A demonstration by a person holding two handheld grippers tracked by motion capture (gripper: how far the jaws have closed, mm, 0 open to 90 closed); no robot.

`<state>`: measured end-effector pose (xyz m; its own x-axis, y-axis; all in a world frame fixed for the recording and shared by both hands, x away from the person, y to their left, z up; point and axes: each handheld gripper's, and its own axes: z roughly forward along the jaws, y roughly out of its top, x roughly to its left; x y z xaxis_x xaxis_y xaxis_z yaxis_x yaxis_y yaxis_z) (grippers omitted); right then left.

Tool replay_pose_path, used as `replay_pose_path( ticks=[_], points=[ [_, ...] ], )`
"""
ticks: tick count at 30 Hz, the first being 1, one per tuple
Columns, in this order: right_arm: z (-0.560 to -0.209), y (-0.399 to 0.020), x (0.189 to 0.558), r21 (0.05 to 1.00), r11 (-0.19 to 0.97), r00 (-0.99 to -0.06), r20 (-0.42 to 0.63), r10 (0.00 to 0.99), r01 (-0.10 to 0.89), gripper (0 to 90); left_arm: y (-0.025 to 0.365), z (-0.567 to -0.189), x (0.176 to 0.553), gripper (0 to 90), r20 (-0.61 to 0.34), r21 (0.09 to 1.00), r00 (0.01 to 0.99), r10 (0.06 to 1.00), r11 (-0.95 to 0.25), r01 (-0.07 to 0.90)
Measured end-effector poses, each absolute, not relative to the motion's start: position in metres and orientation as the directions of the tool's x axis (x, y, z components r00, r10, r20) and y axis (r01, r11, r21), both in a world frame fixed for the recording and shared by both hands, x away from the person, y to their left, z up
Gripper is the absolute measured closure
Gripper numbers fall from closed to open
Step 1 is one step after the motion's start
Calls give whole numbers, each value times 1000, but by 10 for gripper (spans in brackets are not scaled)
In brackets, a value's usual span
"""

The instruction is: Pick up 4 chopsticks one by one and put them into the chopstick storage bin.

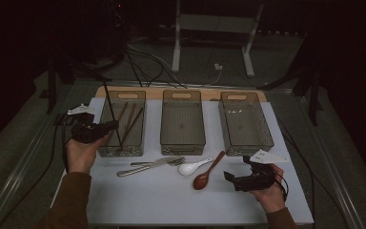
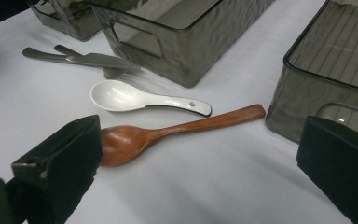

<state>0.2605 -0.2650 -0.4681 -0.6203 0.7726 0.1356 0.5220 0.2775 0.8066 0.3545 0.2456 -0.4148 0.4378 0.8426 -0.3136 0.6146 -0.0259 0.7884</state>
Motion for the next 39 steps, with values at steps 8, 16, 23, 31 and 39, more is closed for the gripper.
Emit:
replay_pose_path(
  ticks=[8,16,23,31,39],
  points=[
    [-469,-265,261,805,276,-621,140,771,525,2,239,-430,385,873,-334,775,373,866,27,632],
    [-468,-268,260,810,269,-619,142,772,521,2,245,-442,396,444,-334,780,305,892,80,621],
    [-466,-269,260,814,264,-617,142,774,518,2,242,-438,388,110,-266,813,303,915,44,581],
    [-466,-271,261,819,253,-613,145,777,515,1,237,-434,380,8,-232,825,364,902,-16,565],
    [-466,-273,261,821,247,-610,148,779,515,2,231,-434,374,8,-223,826,405,886,-49,561]
  ],
)
